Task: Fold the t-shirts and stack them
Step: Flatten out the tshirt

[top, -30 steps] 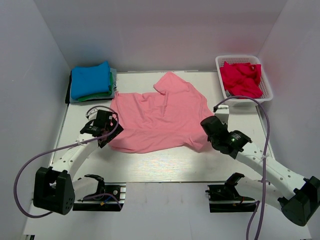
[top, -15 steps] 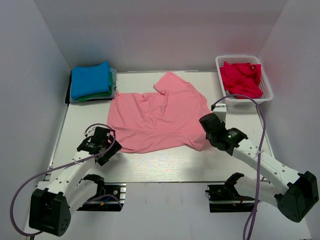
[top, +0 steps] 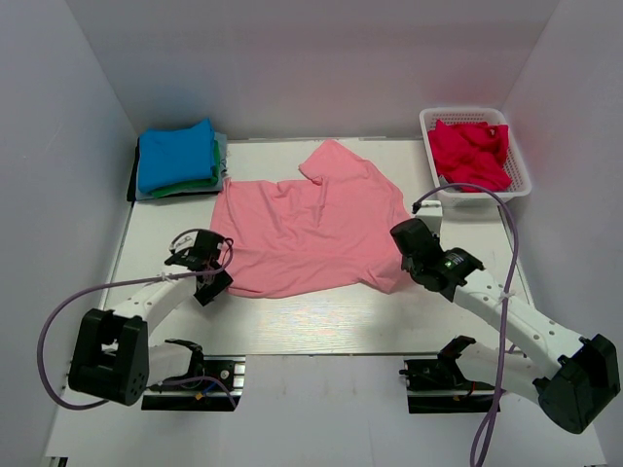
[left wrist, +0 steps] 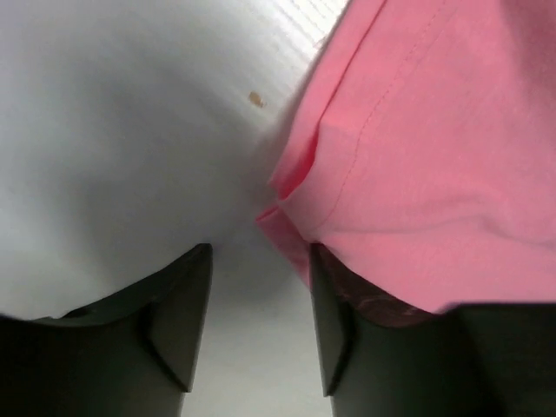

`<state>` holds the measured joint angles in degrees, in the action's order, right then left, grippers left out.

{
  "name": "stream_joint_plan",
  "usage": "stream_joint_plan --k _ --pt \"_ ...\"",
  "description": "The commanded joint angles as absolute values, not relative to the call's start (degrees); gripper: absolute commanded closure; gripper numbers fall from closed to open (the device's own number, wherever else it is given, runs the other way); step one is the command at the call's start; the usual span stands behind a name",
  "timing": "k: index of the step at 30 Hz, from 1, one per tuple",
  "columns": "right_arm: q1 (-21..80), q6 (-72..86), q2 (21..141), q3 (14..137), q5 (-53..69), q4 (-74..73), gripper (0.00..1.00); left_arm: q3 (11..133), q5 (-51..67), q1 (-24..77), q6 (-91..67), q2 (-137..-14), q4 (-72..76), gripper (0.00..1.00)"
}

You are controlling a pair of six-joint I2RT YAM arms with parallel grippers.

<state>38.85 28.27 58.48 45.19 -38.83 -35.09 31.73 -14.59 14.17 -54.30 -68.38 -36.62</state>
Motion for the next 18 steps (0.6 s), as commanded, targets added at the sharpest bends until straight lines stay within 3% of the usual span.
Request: stream_joint_plan --k 1,3,5,18 --pt "38.4 28.1 57.8 45.4 -39.2 -32.9 1.0 30.7 -15.3 13.8 -53.8 -72.2 -33.5 0.44" --pt "38.3 27.8 57.9 45.3 -38.9 -32.7 1.0 30.7 -15.3 13.8 -53.8 -72.9 -32.9 0.54" --pt "38.1 27.8 58.5 45.3 -39.1 -32.5 1.0 31.3 -14.5 13.8 -53.8 -72.9 -31.6 0.71" --pt "37.1 27.2 59.4 43.8 -37.6 -29.6 1.0 34.2 -13.1 14.9 -51.2 -77.2 -27.9 0.72"
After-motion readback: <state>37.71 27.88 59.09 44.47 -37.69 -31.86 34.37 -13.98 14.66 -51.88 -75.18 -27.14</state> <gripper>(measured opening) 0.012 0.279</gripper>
